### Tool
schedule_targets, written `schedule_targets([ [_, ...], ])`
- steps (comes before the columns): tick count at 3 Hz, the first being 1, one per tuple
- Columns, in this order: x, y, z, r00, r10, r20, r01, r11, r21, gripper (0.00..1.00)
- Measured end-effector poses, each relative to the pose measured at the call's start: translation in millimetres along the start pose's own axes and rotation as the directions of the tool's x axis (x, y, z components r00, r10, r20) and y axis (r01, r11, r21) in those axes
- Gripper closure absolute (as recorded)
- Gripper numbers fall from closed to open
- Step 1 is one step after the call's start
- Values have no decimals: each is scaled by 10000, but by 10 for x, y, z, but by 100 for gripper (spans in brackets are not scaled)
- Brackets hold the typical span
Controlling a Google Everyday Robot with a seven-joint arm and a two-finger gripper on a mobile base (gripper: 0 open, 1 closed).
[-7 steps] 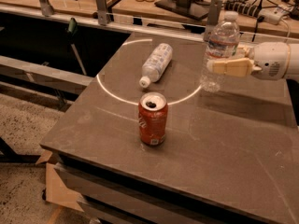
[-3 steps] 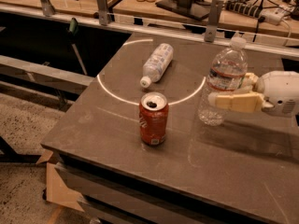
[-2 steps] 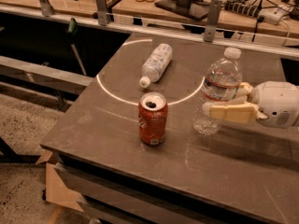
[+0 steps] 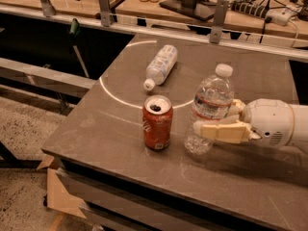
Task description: Move water bottle near coke can
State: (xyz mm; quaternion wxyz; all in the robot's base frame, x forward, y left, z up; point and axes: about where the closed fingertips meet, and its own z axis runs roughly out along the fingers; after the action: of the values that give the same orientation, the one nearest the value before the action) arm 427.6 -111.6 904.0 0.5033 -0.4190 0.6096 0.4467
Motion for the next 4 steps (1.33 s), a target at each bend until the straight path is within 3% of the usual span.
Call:
schedule_targets([
  [1, 58, 79, 109, 9999, -155, 51, 156, 9995, -289, 58],
  [3, 146, 121, 249, 9940, -1073, -211, 1063, 9934, -436, 12],
  [4, 188, 131, 255, 9889, -1393, -507, 1365, 9891, -555, 0],
])
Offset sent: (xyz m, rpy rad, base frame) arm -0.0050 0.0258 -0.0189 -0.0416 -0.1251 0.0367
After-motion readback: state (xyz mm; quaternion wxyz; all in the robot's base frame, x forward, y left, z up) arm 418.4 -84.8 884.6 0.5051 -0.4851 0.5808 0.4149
